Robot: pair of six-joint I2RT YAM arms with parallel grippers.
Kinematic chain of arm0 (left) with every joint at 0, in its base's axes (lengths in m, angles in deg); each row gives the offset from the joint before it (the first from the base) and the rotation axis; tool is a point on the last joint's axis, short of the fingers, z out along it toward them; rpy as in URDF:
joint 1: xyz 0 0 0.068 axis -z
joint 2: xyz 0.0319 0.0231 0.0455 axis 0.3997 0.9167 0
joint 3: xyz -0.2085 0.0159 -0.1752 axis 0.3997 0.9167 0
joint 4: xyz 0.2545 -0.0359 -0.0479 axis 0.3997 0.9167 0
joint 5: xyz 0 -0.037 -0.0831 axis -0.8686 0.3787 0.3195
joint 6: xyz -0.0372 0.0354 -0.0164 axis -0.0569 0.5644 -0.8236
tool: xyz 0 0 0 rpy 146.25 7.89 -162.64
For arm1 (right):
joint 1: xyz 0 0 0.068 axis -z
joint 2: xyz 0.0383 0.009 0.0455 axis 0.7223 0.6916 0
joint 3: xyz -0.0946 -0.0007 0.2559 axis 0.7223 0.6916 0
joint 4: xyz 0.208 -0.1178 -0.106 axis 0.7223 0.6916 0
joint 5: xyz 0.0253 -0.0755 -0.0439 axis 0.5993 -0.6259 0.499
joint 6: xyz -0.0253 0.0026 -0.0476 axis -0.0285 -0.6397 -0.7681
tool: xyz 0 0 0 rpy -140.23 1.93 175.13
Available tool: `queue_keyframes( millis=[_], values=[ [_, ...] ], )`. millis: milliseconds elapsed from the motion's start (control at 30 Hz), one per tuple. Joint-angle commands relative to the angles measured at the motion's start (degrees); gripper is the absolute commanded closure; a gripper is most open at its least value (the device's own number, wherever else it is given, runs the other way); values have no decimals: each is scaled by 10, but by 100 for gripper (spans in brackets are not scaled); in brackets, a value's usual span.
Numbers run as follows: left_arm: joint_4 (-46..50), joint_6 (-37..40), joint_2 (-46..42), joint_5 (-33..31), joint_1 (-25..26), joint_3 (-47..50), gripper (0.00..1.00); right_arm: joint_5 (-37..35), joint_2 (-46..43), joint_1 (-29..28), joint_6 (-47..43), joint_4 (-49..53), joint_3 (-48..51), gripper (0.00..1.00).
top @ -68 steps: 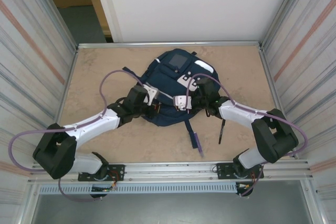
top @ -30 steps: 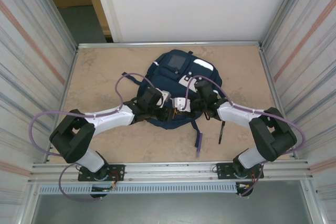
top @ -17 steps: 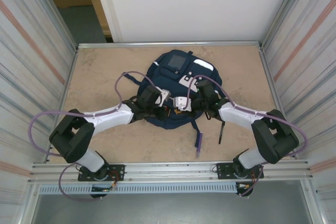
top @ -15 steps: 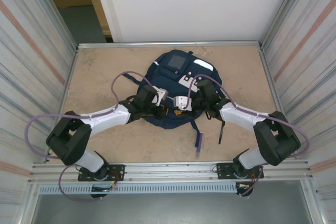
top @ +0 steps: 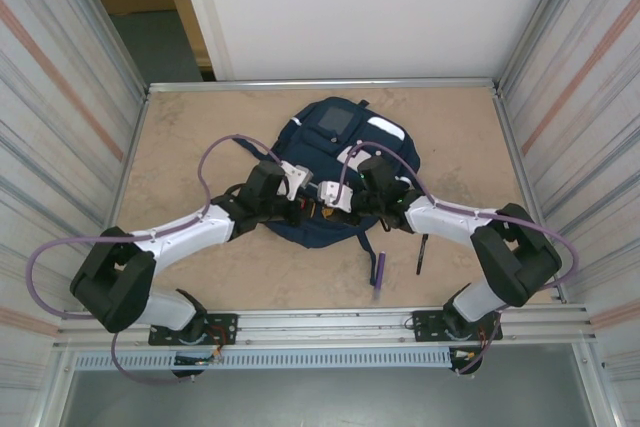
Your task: Pack books, pencil case, and school supplies into a backpack
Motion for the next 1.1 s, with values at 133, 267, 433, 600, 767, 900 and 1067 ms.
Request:
queue_keyframes(
  millis=[133, 267, 433, 600, 767, 900, 1067],
  values=[
    [9, -8, -21, -52, -93, 24, 100, -80, -20, 5, -139, 136, -30, 100],
    [28, -25, 6, -97, -158, 8, 100, -72, -26, 11, -205, 166, -28, 100],
    [-24, -27, 1, -54, -150, 18, 100, -23, -47, 58, -129, 130, -22, 85],
    [-31, -8, -36, -71, -37, 12, 100, 17, -85, 39, -17, 14, 22, 64],
    [-42, -2, -60, -122, 67, -9, 100, -61, -70, -3, 12, 6, 26, 60],
    [-55, -13, -55, -108, 84, -19, 100, -98, -55, 5, -3, 31, 21, 62],
    [-52, -12, -60, -156, 72, 5, 100, -91, -39, 6, -46, 32, 15, 97]
  ],
)
